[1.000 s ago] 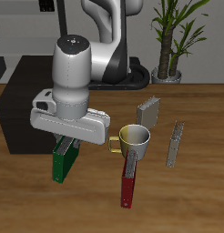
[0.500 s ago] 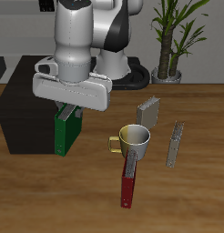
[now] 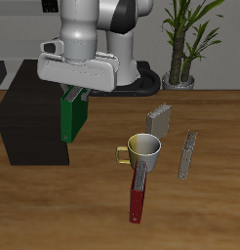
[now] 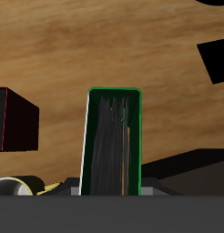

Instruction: Place the green book in the top region of the shelf

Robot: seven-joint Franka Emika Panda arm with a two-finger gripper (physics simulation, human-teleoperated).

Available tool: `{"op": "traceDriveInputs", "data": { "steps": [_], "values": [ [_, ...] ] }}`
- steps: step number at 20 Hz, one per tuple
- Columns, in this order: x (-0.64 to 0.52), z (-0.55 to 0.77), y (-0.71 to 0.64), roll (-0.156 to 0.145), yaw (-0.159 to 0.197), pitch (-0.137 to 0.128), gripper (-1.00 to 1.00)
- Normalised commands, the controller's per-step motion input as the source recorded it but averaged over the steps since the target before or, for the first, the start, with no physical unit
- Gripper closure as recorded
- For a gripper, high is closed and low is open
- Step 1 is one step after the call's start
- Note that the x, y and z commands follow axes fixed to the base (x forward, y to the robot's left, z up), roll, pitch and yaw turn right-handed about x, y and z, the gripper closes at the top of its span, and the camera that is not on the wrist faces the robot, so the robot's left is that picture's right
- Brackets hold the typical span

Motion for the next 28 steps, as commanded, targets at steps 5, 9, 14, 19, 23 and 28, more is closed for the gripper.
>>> {"op": "traceDriveInputs", "data": {
  "steps": [5, 9, 14, 19, 23, 28],
  "values": [
    [-0.70, 0.23, 0.04, 0.013, 0.025, -0.068, 1.00],
    [-0.39, -0.04, -0.03, 0.060, 0.049, -0.006, 1.00],
    [-0.46, -0.02, 0.07, 0.042, 0.048, -0.031, 1.00],
    [-0.53, -0.01, 0.10, 0.058, 0.081, -0.039, 1.00],
    [-0.42, -0.05, 0.09, 0.035, 0.044, -0.008, 1.00],
    [-0.31, 0.05, 0.03, -0.041, 0.003, -0.032, 1.00]
  ]
}}
